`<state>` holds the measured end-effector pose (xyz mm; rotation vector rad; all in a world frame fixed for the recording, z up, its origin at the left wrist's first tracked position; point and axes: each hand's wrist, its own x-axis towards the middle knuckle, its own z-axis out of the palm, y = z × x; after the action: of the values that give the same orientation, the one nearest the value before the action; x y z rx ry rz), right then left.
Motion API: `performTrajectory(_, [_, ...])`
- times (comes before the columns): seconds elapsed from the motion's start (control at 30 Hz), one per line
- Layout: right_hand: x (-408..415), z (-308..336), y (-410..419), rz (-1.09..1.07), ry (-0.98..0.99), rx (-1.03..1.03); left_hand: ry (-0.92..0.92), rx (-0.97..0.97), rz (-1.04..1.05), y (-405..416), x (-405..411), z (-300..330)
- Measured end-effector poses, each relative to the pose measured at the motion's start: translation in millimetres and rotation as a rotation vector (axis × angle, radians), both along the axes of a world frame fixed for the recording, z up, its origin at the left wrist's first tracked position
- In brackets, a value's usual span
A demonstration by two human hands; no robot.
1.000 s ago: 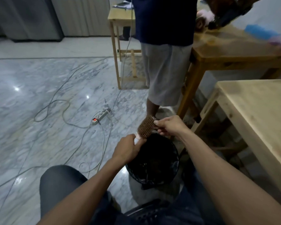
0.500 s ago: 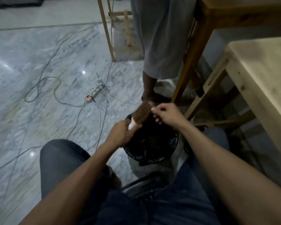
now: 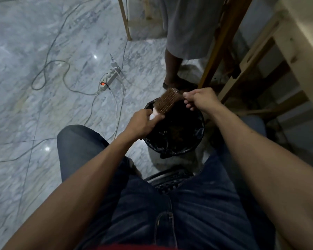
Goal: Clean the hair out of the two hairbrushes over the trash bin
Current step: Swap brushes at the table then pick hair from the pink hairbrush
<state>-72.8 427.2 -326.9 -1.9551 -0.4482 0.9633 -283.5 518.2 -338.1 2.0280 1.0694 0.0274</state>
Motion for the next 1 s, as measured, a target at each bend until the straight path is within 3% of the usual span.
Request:
performTrajectory(0.1, [14,3,-1,-0.217,0.004,-0.122,0.022,-0.018,0.056,3,-11,-2])
performTrajectory(0.23, [17,0,5,-0.309,0.025,-0.149,0.034,0.046,0.044,0,-12,1])
performTrajectory(0.4, [-7,4,7,-0.018,0.221,-0.066,-0.001,0.127,0.022,-5,0,-1])
performTrajectory(0.5, [-12,-4,2,0.102,0.200,0.012,0.019,0.176,0.002,-5,0,-7])
performTrajectory(0.8, [35,-27,-4,-0.317,0.075,-0.142,0.041,0.227,0.058,1,-11,-11])
performTrajectory(0.87, [29,-25,-3,-0.218,0.063,-0.132,0.032,0.238,0.047,-1,-6,-9])
performTrajectory(1.0, [14,-2,-3,0.039,0.283,-0.067,0.026,0.275,0.022,-1,1,-6])
